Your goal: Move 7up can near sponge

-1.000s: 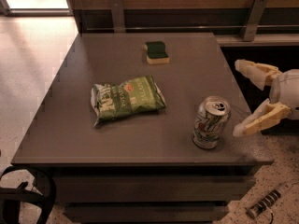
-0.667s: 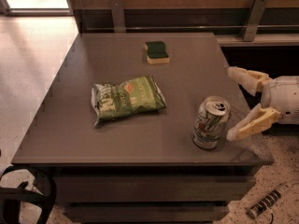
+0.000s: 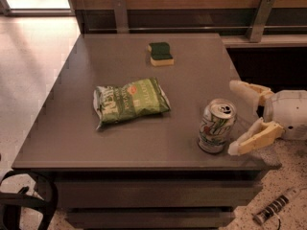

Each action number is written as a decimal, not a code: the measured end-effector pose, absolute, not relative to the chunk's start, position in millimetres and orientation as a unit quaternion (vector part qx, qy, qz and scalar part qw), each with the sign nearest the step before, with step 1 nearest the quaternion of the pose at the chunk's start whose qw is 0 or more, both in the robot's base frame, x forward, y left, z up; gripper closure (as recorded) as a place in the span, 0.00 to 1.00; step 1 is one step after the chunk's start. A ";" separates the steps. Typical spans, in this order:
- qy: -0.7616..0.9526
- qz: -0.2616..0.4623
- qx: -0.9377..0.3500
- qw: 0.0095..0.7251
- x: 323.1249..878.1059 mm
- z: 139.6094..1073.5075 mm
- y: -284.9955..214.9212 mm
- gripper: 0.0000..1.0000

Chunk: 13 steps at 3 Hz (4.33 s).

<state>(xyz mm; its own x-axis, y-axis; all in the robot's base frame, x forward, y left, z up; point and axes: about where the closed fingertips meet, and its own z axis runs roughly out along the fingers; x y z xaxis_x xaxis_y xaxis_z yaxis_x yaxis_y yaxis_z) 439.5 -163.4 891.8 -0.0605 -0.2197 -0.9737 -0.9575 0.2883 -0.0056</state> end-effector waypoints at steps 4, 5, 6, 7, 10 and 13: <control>0.607 0.377 -0.454 0.532 424.6 891.8 -135.0 0.80; 0.606 0.378 -0.456 0.532 424.3 892.7 -132.8 1.00; 0.608 0.380 -0.450 0.532 427.3 897.1 -133.5 1.00; 0.626 0.379 -0.419 0.538 449.2 917.3 -149.8 1.00; 0.664 0.322 -0.354 0.574 627.2 993.2 -216.5 1.00; 0.658 0.263 -0.368 0.602 709.3 990.4 -210.5 1.00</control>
Offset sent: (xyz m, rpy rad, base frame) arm -0.0175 0.0345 -0.0031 0.1226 -0.0887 -0.0413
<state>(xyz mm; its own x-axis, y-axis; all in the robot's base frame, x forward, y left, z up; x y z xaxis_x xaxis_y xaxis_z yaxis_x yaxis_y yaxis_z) 709.3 -210.5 990.4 -0.0043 -0.1672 -0.9859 -0.8015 0.5901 -0.0966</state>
